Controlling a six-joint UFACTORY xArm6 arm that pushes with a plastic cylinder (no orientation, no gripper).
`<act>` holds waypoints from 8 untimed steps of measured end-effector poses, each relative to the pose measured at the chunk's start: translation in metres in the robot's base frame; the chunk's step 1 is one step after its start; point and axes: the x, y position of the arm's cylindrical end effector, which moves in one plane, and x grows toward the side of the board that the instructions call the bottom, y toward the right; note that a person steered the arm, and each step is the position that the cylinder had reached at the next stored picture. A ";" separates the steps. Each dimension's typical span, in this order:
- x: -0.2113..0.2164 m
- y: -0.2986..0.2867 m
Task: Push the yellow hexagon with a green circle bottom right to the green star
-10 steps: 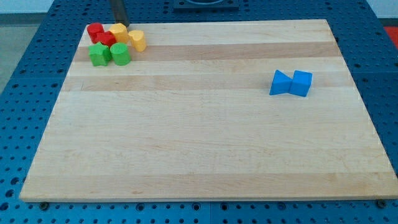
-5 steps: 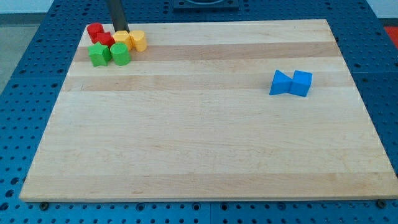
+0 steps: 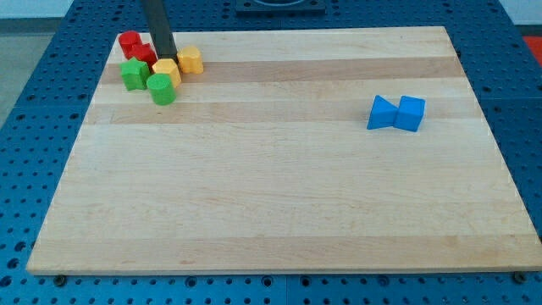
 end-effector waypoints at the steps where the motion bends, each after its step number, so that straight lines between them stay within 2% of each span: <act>1: 0.014 0.000; 3: 0.019 0.000; 5: 0.043 0.000; 8: 0.043 -0.027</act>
